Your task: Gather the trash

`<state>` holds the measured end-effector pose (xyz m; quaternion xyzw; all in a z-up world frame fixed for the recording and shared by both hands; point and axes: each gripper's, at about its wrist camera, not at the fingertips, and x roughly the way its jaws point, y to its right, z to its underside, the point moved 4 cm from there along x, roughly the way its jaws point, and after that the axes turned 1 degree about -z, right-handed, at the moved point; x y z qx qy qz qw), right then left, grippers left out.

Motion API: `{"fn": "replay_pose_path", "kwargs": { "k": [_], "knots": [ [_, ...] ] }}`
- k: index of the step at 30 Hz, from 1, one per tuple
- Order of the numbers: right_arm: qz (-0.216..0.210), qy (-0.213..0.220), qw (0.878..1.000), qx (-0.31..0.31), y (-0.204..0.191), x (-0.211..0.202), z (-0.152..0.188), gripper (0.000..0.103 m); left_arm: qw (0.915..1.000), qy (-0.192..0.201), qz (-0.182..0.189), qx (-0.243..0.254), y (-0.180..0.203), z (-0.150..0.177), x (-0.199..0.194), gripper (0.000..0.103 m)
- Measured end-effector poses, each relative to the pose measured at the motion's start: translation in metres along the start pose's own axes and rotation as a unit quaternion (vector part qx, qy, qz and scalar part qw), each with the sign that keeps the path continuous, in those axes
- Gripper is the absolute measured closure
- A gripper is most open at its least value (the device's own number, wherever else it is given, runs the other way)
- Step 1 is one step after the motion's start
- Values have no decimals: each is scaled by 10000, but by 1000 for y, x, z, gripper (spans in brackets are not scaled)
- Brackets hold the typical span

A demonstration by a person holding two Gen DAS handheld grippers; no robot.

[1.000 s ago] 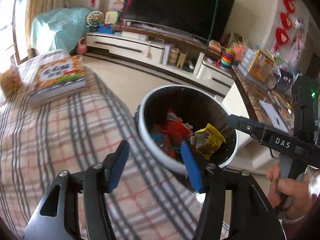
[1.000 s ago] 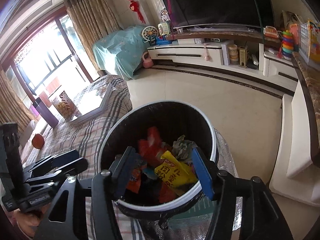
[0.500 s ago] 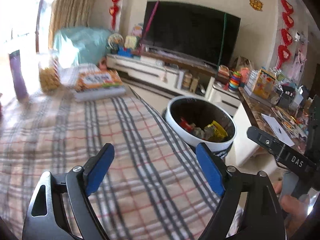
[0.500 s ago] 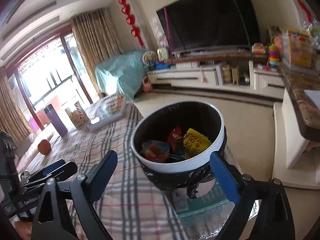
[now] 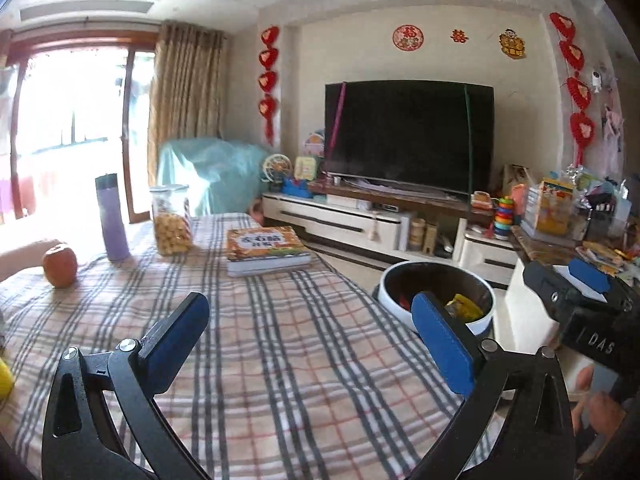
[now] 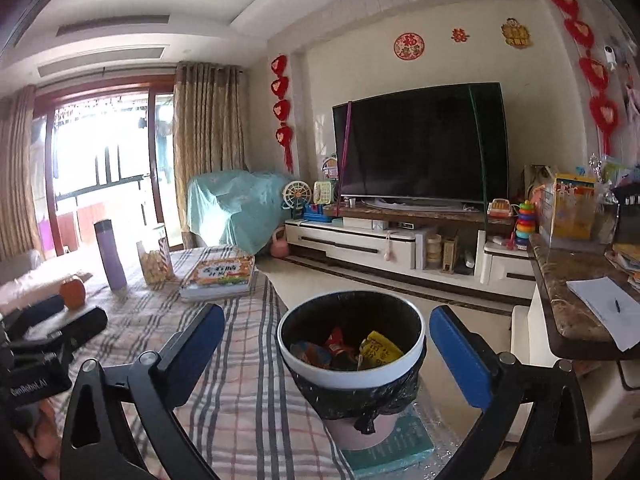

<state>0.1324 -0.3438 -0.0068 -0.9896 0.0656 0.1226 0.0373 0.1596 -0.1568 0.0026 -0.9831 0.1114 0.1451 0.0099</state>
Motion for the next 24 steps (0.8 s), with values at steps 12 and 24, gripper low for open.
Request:
{"fn": "replay_pose_path", "kwargs": {
  "k": [12,24],
  "knots": [
    [27,-271,9995,167,1,7,28,0,9987,-58,-487,141,-6,14,-2,0],
    [-33,-205,9996,181,0,0,27,0,9985,-57,-535,116,-6,17,-7,0]
  ]
}}
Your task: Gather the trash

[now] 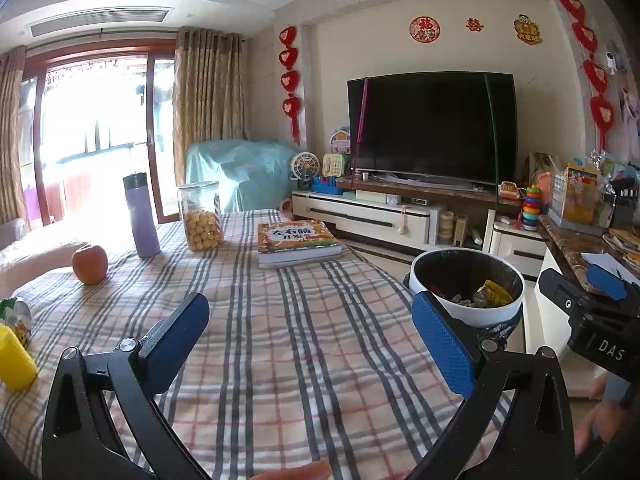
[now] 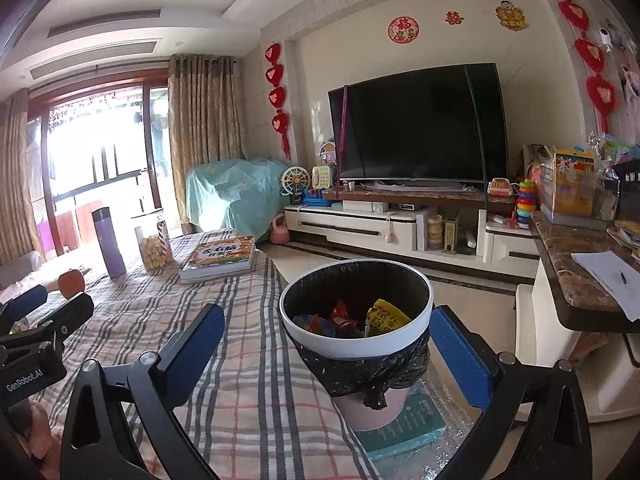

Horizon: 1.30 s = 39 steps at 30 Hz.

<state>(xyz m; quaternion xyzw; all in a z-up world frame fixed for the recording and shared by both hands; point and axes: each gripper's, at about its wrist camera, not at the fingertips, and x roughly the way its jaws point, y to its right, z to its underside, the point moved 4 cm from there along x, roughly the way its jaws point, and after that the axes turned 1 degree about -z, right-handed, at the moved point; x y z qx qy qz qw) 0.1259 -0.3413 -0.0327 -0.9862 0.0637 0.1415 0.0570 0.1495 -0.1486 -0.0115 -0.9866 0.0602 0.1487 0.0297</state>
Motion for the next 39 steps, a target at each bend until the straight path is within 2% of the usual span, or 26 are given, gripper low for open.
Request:
{"fn": "replay_pose_path", "kwargs": {
  "k": [39],
  "knots": [
    [-68,71,9999,-64,-8,-12,-3,0,10000,45,-6,-28,-1,-2,-8,0]
  ]
}}
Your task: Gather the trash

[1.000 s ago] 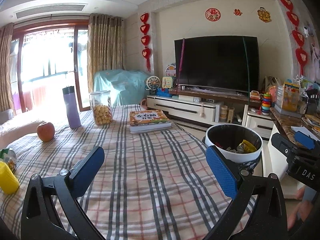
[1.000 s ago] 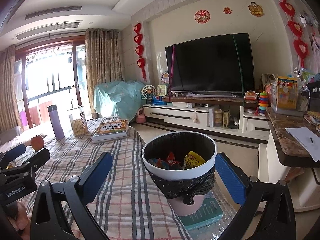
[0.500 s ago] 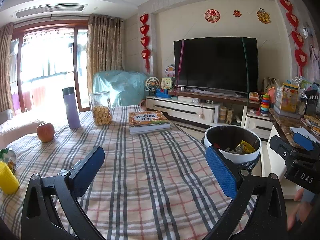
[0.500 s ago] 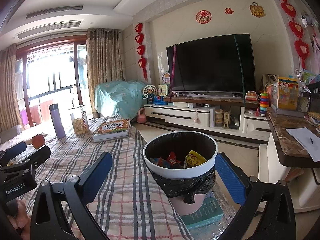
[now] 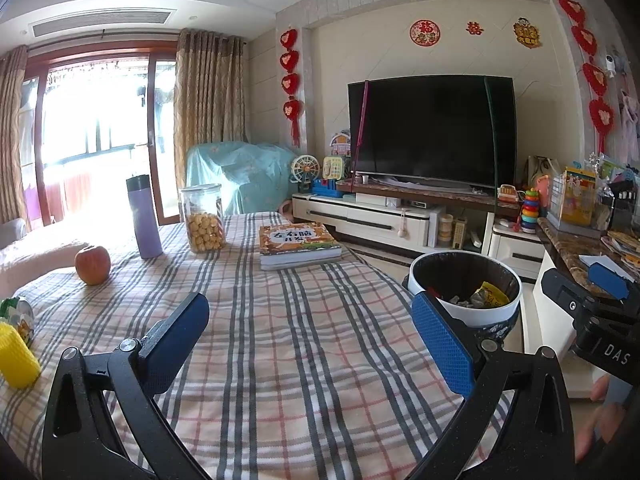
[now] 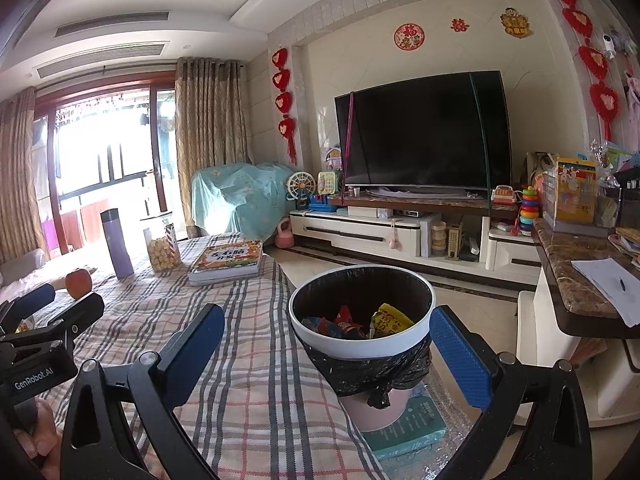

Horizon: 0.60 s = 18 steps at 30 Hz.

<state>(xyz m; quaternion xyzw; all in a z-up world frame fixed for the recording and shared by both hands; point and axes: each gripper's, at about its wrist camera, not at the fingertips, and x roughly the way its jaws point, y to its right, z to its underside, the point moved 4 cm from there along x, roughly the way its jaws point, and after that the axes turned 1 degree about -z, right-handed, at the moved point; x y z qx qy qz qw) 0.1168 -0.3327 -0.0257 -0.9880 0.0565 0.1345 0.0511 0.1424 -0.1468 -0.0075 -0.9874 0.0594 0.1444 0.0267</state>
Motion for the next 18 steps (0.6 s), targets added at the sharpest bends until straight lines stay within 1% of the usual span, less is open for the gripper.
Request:
{"fn": "replay_pose_path", "kwargs": {
  "k": [18],
  "knots": [
    [-29,41,10000,8,-1,-6,-4,0,10000,46,10,23,1,-3,-7,0]
  ]
}}
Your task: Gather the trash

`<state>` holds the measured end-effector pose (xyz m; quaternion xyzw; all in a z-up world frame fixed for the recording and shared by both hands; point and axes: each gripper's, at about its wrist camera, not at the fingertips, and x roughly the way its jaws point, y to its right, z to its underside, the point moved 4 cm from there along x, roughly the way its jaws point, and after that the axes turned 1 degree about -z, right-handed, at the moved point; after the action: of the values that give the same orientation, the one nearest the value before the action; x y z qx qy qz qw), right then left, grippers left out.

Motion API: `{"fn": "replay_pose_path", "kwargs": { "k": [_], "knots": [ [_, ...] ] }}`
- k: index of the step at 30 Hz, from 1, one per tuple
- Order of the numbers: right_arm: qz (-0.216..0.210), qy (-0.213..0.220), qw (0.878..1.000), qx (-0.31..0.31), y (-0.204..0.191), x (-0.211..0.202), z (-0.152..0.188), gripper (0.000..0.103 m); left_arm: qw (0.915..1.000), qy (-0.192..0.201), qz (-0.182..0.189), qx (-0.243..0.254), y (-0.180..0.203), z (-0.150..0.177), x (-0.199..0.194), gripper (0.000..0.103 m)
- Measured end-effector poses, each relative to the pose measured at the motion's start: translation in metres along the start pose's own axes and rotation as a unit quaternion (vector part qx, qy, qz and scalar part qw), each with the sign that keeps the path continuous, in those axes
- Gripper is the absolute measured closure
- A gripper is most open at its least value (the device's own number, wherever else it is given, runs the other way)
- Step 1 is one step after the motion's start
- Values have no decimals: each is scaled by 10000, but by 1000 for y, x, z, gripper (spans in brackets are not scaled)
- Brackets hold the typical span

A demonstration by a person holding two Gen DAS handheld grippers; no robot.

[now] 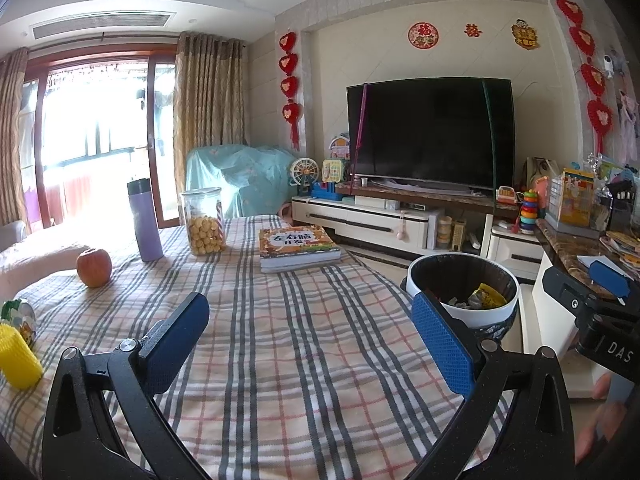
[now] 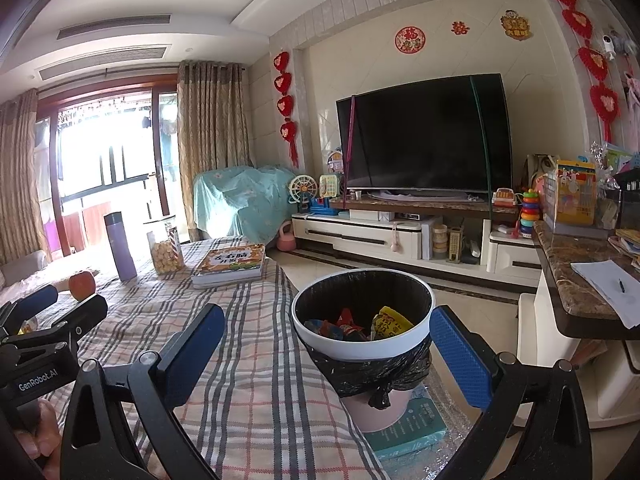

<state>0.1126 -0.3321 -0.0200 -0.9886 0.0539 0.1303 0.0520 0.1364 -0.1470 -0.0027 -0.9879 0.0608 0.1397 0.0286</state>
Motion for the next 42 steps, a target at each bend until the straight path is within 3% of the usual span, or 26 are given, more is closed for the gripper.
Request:
{"fn": "replay_pose_path", "kwargs": {
  "k": [42],
  "knots": [
    [-66,0,10000,1,-2,1,-3,0,9999,-56,95,50,2,4,6,0]
  ]
}}
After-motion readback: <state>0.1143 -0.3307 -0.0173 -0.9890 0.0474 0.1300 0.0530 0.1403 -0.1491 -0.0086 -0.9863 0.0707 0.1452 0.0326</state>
